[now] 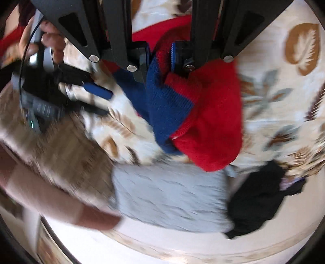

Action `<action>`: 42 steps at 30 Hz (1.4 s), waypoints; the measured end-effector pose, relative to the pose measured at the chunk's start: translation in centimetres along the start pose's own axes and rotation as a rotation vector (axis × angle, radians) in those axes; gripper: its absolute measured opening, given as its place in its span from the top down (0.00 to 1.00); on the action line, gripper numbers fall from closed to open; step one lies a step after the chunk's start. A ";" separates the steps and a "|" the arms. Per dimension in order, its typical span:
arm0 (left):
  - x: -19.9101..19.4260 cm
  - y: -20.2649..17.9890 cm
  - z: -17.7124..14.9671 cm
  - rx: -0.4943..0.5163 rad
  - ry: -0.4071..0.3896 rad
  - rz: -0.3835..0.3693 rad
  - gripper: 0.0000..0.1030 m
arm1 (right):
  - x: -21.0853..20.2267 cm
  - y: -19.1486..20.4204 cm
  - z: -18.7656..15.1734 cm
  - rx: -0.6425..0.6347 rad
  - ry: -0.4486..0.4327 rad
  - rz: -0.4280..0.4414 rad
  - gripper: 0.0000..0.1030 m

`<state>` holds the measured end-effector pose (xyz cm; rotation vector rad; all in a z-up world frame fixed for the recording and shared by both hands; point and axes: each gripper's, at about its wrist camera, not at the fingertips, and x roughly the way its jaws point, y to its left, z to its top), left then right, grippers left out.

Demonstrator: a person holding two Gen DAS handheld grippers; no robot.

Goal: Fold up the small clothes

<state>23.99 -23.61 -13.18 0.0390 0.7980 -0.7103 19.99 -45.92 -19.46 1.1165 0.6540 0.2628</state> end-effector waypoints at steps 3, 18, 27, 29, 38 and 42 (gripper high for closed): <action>3.7 -2.3 -1.7 0.057 0.101 -0.031 0.85 | -0.8 -1.5 1.0 0.064 -0.015 0.022 0.36; -3.2 5.2 -2.8 0.048 0.014 -0.164 0.41 | 7.4 -1.4 3.5 0.036 0.195 -0.110 0.32; -1.3 7.8 -5.4 0.023 0.114 -0.107 0.42 | 13.2 -0.9 4.8 -0.085 0.262 -0.211 0.54; -1.5 7.6 -5.4 0.035 0.099 -0.110 0.42 | 13.5 0.4 4.5 -0.145 0.244 -0.222 0.75; -0.1 6.2 -4.4 0.048 0.093 -0.100 0.41 | 7.1 3.8 4.2 -0.276 0.020 -0.274 0.77; 1.8 6.1 -5.0 0.061 0.154 -0.056 0.40 | 9.0 -1.4 5.2 -0.140 0.137 -0.345 0.69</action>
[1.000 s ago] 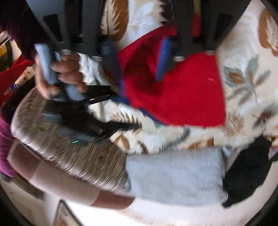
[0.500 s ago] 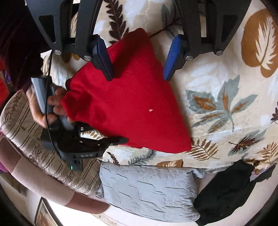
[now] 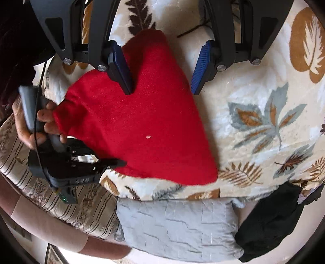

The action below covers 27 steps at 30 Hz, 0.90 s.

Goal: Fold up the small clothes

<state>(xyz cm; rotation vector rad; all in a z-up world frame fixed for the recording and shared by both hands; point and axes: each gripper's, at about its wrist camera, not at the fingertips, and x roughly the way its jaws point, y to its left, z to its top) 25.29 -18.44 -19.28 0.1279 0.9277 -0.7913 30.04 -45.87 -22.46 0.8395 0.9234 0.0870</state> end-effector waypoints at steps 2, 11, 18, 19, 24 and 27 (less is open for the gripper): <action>-0.1 0.1 0.0 -0.016 -0.001 -0.003 0.40 | -0.2 -1.3 0.3 0.060 0.015 0.004 0.63; -0.9 -0.7 -0.3 0.015 -0.024 0.059 0.37 | -7.2 3.7 -2.6 -0.176 -0.133 0.032 0.42; -1.4 -0.8 -0.4 0.007 -0.026 0.110 0.33 | -5.0 2.8 -6.7 -0.247 0.049 -0.106 0.65; -1.1 -0.9 -0.5 0.010 -0.009 0.107 0.33 | -4.1 1.6 -6.6 -0.223 0.073 -0.178 0.69; -0.8 -0.9 -0.6 0.017 0.002 0.104 0.33 | -4.4 2.3 -4.9 -0.211 0.050 -0.211 0.68; -0.7 -0.7 -0.5 0.005 0.006 0.093 0.33 | -5.5 4.3 -3.6 -0.220 -0.024 -0.186 0.67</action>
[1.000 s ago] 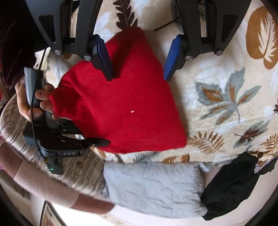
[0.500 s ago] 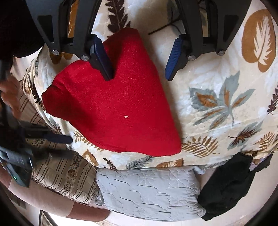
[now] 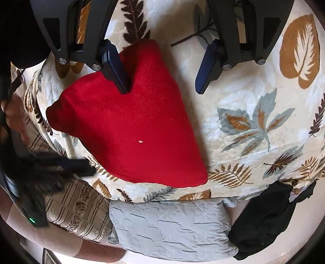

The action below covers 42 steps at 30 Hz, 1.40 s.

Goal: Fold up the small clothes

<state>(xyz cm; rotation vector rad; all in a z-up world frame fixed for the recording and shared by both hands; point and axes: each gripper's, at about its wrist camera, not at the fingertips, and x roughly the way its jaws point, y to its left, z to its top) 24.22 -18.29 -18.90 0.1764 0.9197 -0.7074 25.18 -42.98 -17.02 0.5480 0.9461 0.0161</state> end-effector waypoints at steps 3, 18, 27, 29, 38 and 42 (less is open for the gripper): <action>0.1 -0.1 0.0 0.013 -0.002 0.003 0.33 | 1.6 1.1 2.1 -0.007 -0.004 -0.061 0.67; -0.7 -0.8 -0.3 0.064 -0.032 0.058 0.33 | 2.5 1.1 1.3 0.007 0.060 -0.062 0.68; -1.0 -1.4 -0.8 0.088 -0.046 0.099 0.33 | 0.8 -0.3 -5.3 -0.024 0.040 -0.086 0.67; -1.1 -1.4 -0.9 0.091 -0.049 0.108 0.33 | 0.9 -0.4 -5.1 -0.031 0.027 -0.091 0.67; -3.0 -1.2 -0.7 0.109 -0.084 0.187 0.33 | -2.8 -2.5 -5.2 0.110 -0.124 0.128 0.23; -3.9 -0.7 -0.1 0.113 -0.121 0.237 0.33 | -4.3 -3.7 -5.0 0.163 -0.194 0.164 0.23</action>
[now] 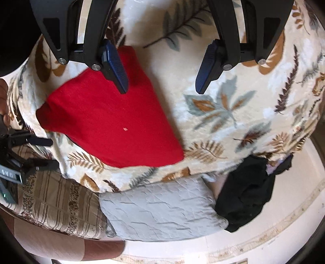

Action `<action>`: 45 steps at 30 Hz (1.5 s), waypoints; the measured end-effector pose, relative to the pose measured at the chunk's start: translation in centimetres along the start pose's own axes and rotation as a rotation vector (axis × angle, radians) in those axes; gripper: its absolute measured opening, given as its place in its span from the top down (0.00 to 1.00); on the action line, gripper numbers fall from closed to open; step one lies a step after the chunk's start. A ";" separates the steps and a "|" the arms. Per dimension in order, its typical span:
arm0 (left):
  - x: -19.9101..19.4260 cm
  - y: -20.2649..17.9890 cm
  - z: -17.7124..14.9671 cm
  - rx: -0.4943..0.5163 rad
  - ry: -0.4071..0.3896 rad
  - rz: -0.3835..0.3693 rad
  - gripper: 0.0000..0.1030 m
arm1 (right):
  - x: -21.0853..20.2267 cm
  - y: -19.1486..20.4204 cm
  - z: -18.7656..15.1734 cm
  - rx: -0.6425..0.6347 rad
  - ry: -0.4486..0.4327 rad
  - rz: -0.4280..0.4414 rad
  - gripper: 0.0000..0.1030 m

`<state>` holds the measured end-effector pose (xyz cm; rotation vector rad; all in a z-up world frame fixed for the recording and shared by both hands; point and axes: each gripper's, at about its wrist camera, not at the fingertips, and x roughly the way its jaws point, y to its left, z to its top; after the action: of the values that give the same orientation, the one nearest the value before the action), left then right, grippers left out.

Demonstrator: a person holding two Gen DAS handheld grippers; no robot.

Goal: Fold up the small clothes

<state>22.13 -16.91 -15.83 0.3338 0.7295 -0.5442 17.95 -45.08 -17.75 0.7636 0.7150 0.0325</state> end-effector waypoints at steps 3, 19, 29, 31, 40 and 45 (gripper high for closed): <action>-0.1 0.4 0.4 0.003 -0.010 0.017 0.33 | 0.5 -0.6 0.1 0.040 0.023 0.002 0.23; 2.0 0.6 1.9 -0.006 0.019 0.034 0.33 | 0.6 -2.8 1.0 0.107 0.041 0.050 0.23; 3.0 1.1 2.7 -0.030 0.030 0.037 0.33 | 1.4 -3.3 1.6 0.128 0.064 0.076 0.23; 3.2 1.1 2.8 -0.031 0.033 0.037 0.33 | 1.6 -3.4 1.7 0.132 0.069 0.075 0.23; 4.3 1.4 3.4 -0.046 0.053 0.028 0.33 | 2.4 -3.5 2.1 0.135 0.088 0.086 0.23; 4.8 1.4 3.5 -0.051 0.063 0.023 0.33 | 3.4 -3.8 2.6 0.147 0.110 0.094 0.23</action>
<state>27.78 -19.11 -16.58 0.3125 0.7980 -0.4945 21.29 -48.56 -20.86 0.9413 0.7916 0.1093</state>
